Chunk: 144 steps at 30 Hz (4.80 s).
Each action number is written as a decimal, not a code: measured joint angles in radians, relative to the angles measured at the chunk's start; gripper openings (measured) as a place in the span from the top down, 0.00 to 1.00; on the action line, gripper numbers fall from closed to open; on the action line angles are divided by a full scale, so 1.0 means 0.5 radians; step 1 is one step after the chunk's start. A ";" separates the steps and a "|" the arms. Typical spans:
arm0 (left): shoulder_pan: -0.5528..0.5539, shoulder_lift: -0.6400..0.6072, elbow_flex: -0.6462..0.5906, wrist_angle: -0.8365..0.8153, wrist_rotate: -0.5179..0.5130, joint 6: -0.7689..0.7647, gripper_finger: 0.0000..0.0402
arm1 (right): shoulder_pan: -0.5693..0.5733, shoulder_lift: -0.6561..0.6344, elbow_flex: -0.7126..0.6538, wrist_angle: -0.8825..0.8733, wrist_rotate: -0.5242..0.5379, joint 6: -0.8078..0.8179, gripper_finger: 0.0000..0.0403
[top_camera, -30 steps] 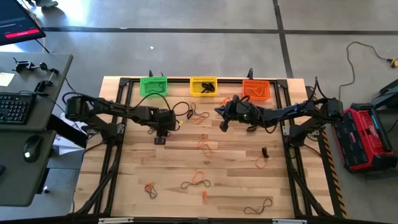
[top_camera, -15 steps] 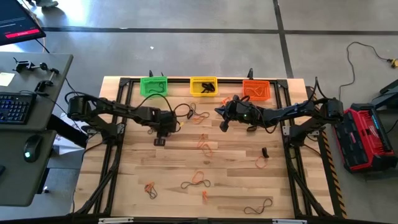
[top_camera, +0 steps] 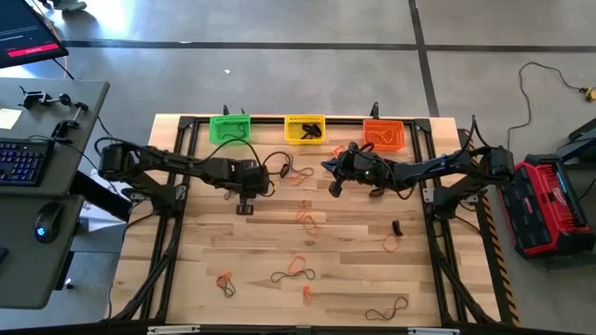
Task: Sort rubber bands into baskets
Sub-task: Put the purple rubber band into the green bin, then put the orange rubber band into the orange bin
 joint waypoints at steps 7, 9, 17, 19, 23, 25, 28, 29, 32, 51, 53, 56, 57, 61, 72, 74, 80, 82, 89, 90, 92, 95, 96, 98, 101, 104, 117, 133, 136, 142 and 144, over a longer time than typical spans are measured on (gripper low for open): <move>0.080 -0.222 0.103 -0.036 0.055 -0.073 1.00 | 0.000 0.000 0.000 0.000 0.000 0.000 1.00; 0.119 -0.295 0.121 -0.042 0.051 -0.098 1.00 | 0.000 0.000 0.000 0.000 0.000 -0.009 1.00; 0.292 -0.538 0.127 -0.051 -0.194 -0.180 1.00 | 0.000 0.000 0.000 0.000 0.000 -0.014 1.00; 0.339 -0.584 0.127 -0.046 -0.271 -0.221 1.00 | 0.000 0.000 0.000 0.000 0.000 -0.014 1.00; 0.435 -0.643 0.127 0.004 -0.355 -0.255 1.00 | 0.000 0.000 0.000 0.001 0.000 -0.015 1.00; 0.490 -0.659 0.127 0.060 -0.377 -0.245 1.00 | -0.001 0.000 0.000 0.000 0.000 -0.015 1.00; 0.598 -0.663 0.128 0.133 -0.375 -0.238 1.00 | -0.001 0.000 0.000 0.000 0.000 -0.015 1.00; 0.639 -0.663 0.128 0.155 -0.369 -0.226 1.00 | -0.001 0.000 0.000 0.000 0.000 -0.014 1.00; 0.763 -0.662 0.128 0.217 -0.323 -0.185 1.00 | -0.001 0.000 0.000 0.000 0.000 -0.014 1.00; 1.355 -0.220 0.705 -0.205 -0.133 -0.010 1.00 | -0.002 0.000 0.000 0.020 0.000 -0.018 1.00; 1.387 -0.159 0.716 -0.216 -0.130 -0.009 1.00 | -0.002 0.000 0.000 0.021 0.000 -0.024 1.00; 1.425 -0.080 0.716 -0.254 -0.130 -0.009 1.00 | -0.002 0.000 0.000 0.022 0.000 -0.039 1.00; 1.439 -0.053 0.716 -0.276 -0.130 -0.009 1.00 | -0.002 0.000 0.000 0.022 0.000 -0.053 1.00; 1.493 0.040 0.716 -0.331 -0.129 -0.009 1.00 | -0.002 0.000 0.000 0.023 0.000 -0.069 1.00; 1.615 0.217 0.666 -0.336 -0.006 -0.029 1.00 | -0.002 0.000 0.000 0.024 0.001 -0.068 1.00; 1.631 0.259 0.650 -0.348 0.057 -0.017 1.00 | -0.002 0.000 0.000 0.024 0.001 -0.069 1.00; 1.643 0.394 0.644 -0.347 0.104 -0.037 1.00 | -0.002 0.000 0.000 0.024 0.001 -0.068 1.00; 1.647 0.436 0.644 -0.345 0.119 -0.058 1.00 | -0.002 0.000 0.000 0.024 0.001 -0.068 1.00; 1.677 0.516 0.644 -0.330 0.167 -0.060 1.00 | -0.002 0.000 0.000 0.023 0.001 -0.068 1.00; 1.683 0.520 0.644 -0.327 0.168 -0.060 1.00 | -0.002 0.000 0.000 0.023 0.001 -0.068 1.00; 1.687 0.522 0.644 -0.326 0.168 -0.060 1.00 | -0.002 0.000 0.000 0.024 0.000 -0.068 1.00; 1.688 0.522 0.644 -0.326 0.167 -0.050 1.00 | -0.002 0.000 0.000 0.023 0.000 -0.068 1.00; 1.688 0.522 0.644 -0.326 0.168 -0.050 1.00 | -0.002 0.000 0.000 0.023 0.000 -0.068 1.00; 1.687 0.522 0.644 -0.326 0.168 -0.046 1.00 | -0.002 0.000 0.000 0.023 0.000 -0.068 1.00; 1.687 0.522 0.644 -0.326 0.168 -0.043 1.00 | -0.002 0.000 0.000 0.023 0.000 -0.068 1.00; 1.687 0.522 0.644 -0.306 0.168 -0.030 1.00 | -0.002 0.000 0.000 0.023 0.000 -0.068 1.00; 1.744 0.522 0.644 -0.264 0.167 0.004 1.00 | -0.002 0.000 0.000 0.023 0.000 -0.068 1.00; 1.701 0.522 0.643 -0.251 -0.021 0.047 0.78 | -0.002 0.000 0.000 0.023 0.000 -0.061 1.00; 1.689 0.514 0.643 -0.252 -0.062 0.046 0.75 | -0.002 0.000 0.000 0.022 0.000 -0.061 1.00; 1.649 0.432 0.643 -0.201 -0.064 0.046 0.71 | -0.002 0.000 0.000 0.022 0.000 -0.061 1.00; 1.633 0.398 0.643 -0.188 -0.052 0.037 0.71 | -0.002 0.001 0.000 0.022 0.000 -0.060 1.00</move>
